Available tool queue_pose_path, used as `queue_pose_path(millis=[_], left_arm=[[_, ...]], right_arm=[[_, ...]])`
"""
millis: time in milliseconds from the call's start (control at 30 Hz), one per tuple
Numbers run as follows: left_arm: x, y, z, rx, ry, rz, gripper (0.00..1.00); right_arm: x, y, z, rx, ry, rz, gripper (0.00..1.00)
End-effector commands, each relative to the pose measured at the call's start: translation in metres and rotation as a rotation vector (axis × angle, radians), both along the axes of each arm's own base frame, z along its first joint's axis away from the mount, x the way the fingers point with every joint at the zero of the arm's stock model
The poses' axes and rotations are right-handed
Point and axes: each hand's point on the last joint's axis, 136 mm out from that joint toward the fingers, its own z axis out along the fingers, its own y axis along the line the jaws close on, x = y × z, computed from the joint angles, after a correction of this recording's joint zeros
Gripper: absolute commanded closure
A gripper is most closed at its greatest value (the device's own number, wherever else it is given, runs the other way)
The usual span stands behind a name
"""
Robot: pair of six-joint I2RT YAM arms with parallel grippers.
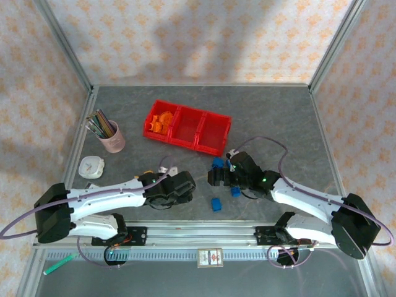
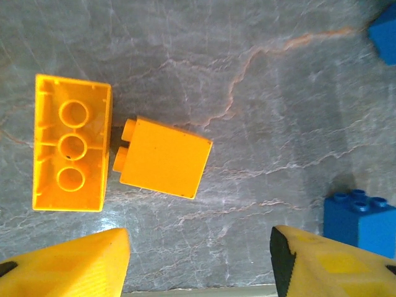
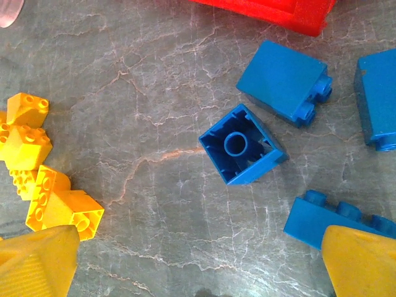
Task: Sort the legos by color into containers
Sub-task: Move the lego to the bottom-center of the table.
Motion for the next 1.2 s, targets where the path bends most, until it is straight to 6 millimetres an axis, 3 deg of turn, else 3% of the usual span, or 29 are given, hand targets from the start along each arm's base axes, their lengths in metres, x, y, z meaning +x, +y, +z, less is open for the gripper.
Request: queue_pose_path(millis=[0, 367, 500, 800, 1033, 1167], left_arm=[[-0.004, -0.008, -0.016, -0.021, 0.032, 0.028, 0.34], [0.011, -0.015, -0.037, 0.073, 0.024, -0.010, 0.31], [0.031, -0.019, -0.034, 0.101, -0.008, -0.007, 0.31], [0.071, -0.008, -0.034, 0.175, -0.069, 0.059, 0.31], [0.100, -0.016, -0.037, 0.207, -0.098, 0.061, 0.33], [0.102, -0.015, -0.039, 0.212, -0.105, 0.063, 0.37]], right_arm=[[0.007, -0.001, 0.007, 0.003, -0.034, -0.029, 0.00], [0.011, -0.002, 0.013, 0.000, -0.050, -0.043, 0.00], [0.012, -0.002, 0.013, -0.013, -0.049, -0.039, 0.00], [0.016, -0.011, 0.012, -0.004, -0.039, -0.082, 0.00], [0.020, -0.020, 0.010, 0.020, -0.012, -0.109, 0.00], [0.020, -0.025, 0.009, 0.024, -0.004, -0.121, 0.00]])
